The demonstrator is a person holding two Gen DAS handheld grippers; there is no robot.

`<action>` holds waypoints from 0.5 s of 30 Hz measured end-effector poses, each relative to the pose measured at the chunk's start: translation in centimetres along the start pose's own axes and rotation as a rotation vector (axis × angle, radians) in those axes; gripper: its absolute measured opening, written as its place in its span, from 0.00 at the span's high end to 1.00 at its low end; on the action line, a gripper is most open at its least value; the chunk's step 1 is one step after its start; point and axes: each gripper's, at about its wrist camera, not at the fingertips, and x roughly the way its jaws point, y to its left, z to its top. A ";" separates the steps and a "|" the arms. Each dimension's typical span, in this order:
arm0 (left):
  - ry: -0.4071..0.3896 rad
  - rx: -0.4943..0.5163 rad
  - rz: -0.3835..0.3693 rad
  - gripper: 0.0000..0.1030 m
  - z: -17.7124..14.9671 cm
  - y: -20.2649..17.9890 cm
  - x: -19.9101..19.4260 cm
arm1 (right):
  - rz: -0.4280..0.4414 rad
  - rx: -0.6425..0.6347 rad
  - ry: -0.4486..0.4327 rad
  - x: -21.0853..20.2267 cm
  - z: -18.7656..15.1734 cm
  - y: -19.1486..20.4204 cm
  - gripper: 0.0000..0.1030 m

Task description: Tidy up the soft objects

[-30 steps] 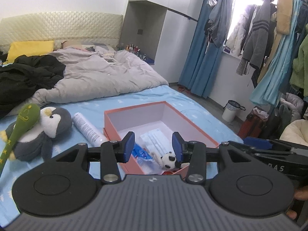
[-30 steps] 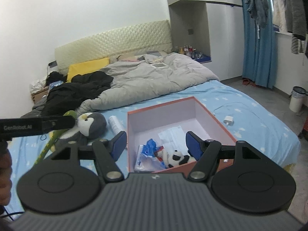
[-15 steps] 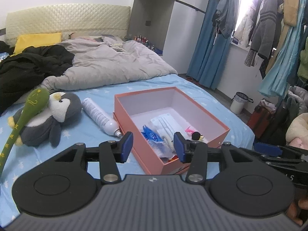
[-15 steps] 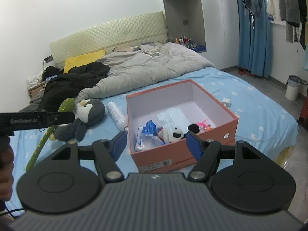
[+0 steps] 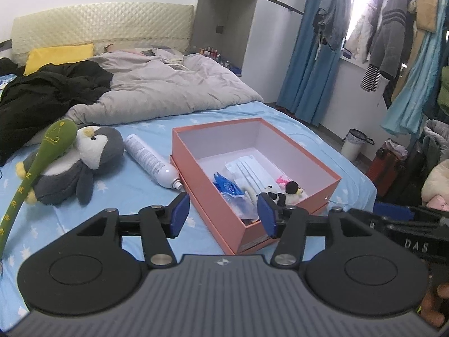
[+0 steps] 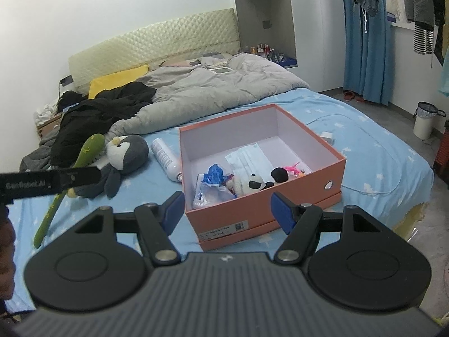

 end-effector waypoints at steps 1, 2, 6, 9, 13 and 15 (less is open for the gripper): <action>0.001 0.002 0.002 0.37 0.0 -0.1 0.0 | 0.003 0.008 -0.001 -0.1 0.1 -0.2 0.32; 0.000 0.003 0.005 0.35 -0.1 -0.1 0.0 | 0.009 0.018 -0.001 -0.1 0.2 -0.4 0.32; -0.003 0.003 0.001 0.28 -0.1 -0.3 0.1 | 0.000 0.013 -0.001 -0.1 0.4 -0.7 0.17; -0.011 0.005 0.018 0.19 -0.2 -0.5 0.0 | -0.008 0.014 -0.014 -0.2 0.4 -0.7 0.00; -0.016 0.008 0.010 0.11 0.0 -0.7 -0.3 | -0.031 0.012 -0.005 0.1 0.3 -0.8 0.00; -0.016 0.011 0.011 0.08 0.0 -0.8 -0.3 | -0.033 0.010 -0.005 0.1 0.3 -0.8 0.00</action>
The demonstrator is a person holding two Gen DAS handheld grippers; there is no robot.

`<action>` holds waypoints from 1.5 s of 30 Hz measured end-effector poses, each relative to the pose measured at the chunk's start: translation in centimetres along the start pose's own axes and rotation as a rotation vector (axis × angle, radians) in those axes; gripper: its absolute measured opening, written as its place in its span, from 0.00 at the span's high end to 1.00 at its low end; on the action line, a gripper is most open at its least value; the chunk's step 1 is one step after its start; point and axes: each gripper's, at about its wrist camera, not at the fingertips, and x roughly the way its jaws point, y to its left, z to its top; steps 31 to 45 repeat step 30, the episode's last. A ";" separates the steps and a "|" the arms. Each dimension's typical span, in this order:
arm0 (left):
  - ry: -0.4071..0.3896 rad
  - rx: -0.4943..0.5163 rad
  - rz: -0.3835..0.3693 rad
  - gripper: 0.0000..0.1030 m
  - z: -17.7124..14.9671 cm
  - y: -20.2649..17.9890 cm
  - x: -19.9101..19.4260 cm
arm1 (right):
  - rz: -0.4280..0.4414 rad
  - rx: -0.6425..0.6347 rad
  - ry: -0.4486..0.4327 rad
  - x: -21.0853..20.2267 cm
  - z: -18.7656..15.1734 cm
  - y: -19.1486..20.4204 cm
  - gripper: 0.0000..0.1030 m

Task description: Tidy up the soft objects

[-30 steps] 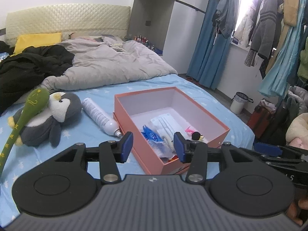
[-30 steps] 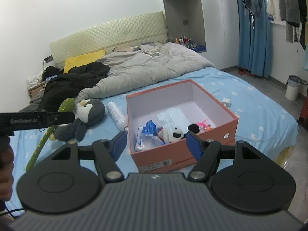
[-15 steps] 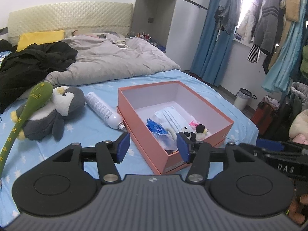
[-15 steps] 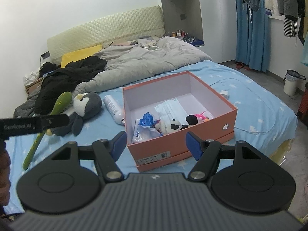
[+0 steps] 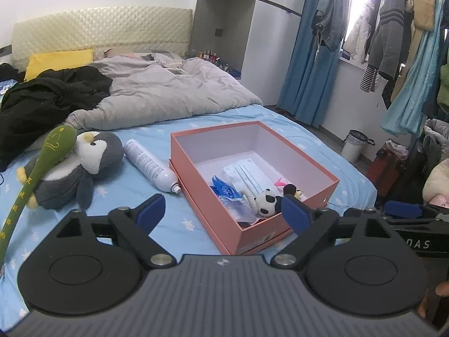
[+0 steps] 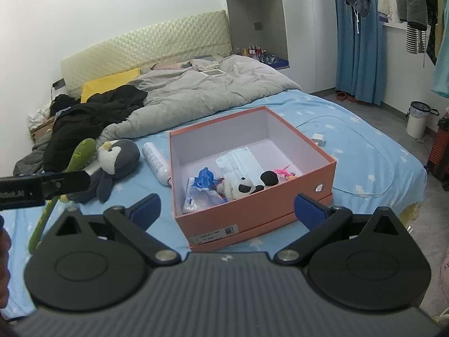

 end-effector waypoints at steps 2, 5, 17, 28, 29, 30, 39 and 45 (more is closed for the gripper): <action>0.002 -0.003 0.003 0.06 0.0 -0.1 -0.1 | 0.000 -0.001 -0.003 0.0 0.0 0.0 0.00; 0.006 -0.011 0.013 0.04 -0.1 -0.1 -0.2 | -0.005 -0.002 -0.009 0.1 0.0 -0.1 0.00; 0.029 -0.018 0.076 0.01 -0.4 0.0 -0.5 | -0.008 -0.009 -0.015 0.0 0.1 0.1 0.00; 0.040 -0.016 0.091 0.00 -0.6 0.2 -0.5 | -0.015 -0.015 -0.011 0.2 0.1 0.4 0.00; 0.039 -0.014 0.094 0.00 -0.6 0.1 -0.5 | -0.015 -0.015 -0.009 0.2 0.1 0.4 0.00; 0.041 -0.012 0.096 0.00 -0.7 0.1 -0.4 | -0.014 -0.013 -0.008 0.1 0.1 0.4 0.00; 0.041 -0.012 0.096 0.00 -0.7 0.1 -0.4 | -0.014 -0.013 -0.008 0.1 0.1 0.4 0.00; 0.041 -0.012 0.096 0.00 -0.7 0.1 -0.4 | -0.014 -0.013 -0.008 0.1 0.1 0.4 0.00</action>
